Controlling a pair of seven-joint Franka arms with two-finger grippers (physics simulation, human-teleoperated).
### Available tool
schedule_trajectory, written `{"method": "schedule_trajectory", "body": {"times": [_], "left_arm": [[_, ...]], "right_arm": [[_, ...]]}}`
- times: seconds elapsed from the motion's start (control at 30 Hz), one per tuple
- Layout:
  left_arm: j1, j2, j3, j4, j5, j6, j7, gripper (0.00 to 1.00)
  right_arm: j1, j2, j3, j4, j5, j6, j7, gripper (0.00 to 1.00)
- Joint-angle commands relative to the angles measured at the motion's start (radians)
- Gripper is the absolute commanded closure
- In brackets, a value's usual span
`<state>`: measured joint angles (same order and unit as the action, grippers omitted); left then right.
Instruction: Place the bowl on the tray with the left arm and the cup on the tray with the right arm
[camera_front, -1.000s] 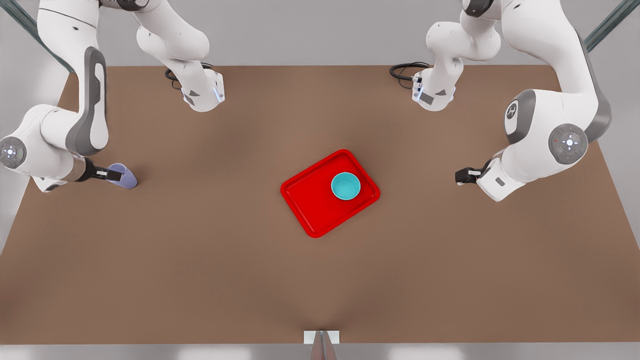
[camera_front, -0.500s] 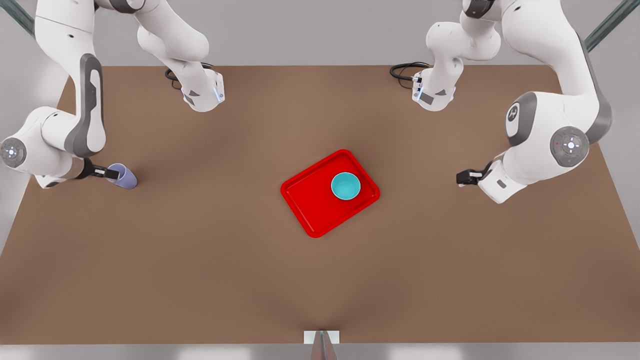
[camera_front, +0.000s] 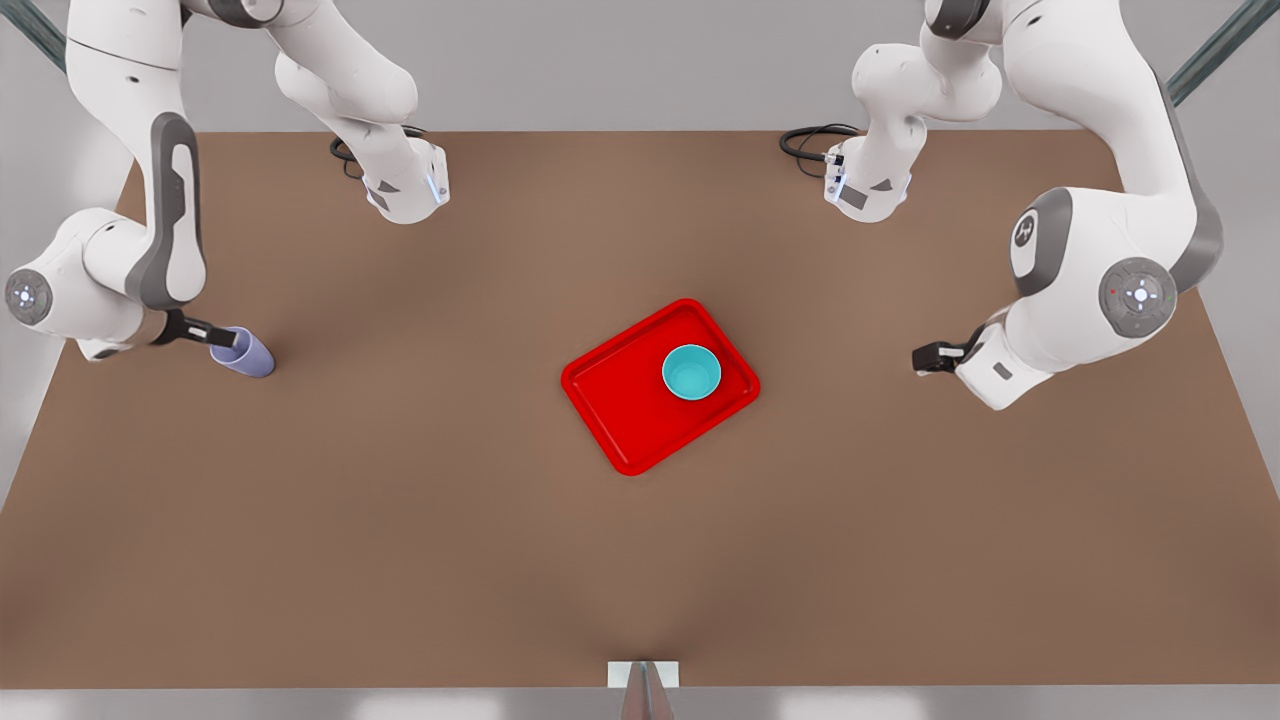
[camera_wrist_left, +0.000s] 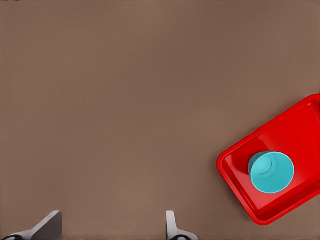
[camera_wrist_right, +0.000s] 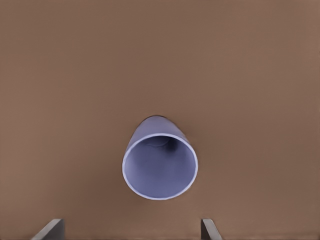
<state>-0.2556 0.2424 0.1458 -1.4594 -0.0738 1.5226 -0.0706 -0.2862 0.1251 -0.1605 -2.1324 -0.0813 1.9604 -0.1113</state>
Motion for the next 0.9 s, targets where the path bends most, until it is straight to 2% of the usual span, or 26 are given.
{"method": "schedule_trajectory", "body": {"times": [0.0, 0.3, 0.87], "left_arm": [[-0.001, 0.0, 0.0, 0.001, 0.0, 0.001, 0.0, 0.0], [-0.001, 0.003, 0.0, -0.001, -0.001, 0.001, 0.0, 0.0], [0.013, 0.011, 0.0, -0.004, -0.015, 0.002, 0.0, 0.0]], "right_arm": [[0.002, 0.001, -0.001, -0.001, 0.0, 0.002, -0.002, 0.0], [-0.077, 0.068, -0.001, -0.011, 0.0, 0.072, -0.064, 0.0], [-0.128, 0.168, -0.001, -0.006, 0.002, 0.123, -0.074, 0.0]]}}
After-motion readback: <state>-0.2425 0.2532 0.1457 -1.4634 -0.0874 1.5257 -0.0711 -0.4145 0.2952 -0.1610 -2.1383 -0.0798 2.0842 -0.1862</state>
